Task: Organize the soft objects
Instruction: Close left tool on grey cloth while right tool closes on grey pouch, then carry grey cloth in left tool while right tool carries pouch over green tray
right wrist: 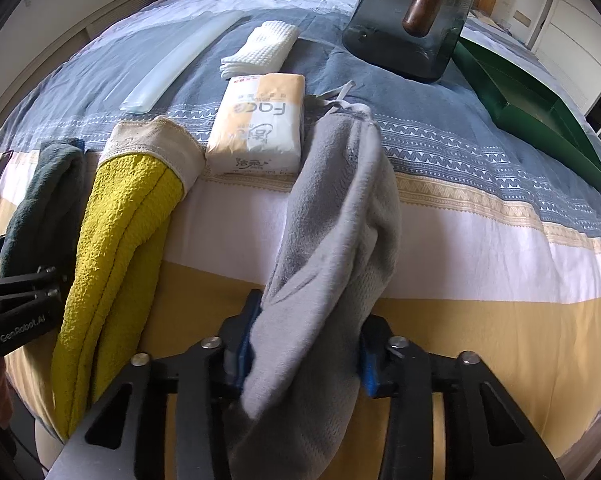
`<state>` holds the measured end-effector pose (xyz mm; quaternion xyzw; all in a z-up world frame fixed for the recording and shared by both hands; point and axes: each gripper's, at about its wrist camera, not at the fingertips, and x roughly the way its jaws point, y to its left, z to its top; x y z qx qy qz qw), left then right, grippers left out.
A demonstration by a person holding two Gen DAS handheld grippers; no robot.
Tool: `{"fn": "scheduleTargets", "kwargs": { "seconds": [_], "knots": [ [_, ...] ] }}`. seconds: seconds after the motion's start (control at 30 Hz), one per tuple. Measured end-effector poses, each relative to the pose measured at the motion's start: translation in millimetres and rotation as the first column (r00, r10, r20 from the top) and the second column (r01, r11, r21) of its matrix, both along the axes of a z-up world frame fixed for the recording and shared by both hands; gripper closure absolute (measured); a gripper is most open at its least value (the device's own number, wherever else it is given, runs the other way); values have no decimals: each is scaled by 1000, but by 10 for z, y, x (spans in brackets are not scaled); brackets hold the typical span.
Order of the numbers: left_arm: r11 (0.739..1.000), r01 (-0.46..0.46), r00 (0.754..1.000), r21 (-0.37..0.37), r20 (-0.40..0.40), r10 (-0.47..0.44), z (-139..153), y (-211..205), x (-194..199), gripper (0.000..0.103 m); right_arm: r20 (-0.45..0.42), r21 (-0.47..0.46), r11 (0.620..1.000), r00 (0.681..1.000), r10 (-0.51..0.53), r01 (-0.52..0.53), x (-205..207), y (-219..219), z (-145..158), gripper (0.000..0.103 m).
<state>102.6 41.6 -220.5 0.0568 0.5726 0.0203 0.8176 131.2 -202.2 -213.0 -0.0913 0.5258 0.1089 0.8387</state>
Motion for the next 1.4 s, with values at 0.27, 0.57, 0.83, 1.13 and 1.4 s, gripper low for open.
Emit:
{"fn": "scheduleTargets", "kwargs": {
  "seconds": [0.27,0.57,0.83,1.13,1.4],
  "knots": [
    [999,42,999,24,25,-42,64,-134,-64,79,2,7,999,999,43,-43,-7,16,3,85],
    [1000,13,997,-4,82,-13,304,-140,-267,80,75,-23,997,995,72,-70,-152,20,170,86],
    [1000,-16,985,-6,170,17,728,-51,-501,80,177,-30,995,979,102,-98,-386,-89,508,86],
    [997,72,968,-12,240,-67,1276,-410,-677,80,244,30,992,963,113,-124,-775,-575,970,86],
    [968,243,933,-56,285,-218,1687,-1381,-622,80,305,59,998,952,14,-34,-1008,-1536,1376,86]
  ]
}}
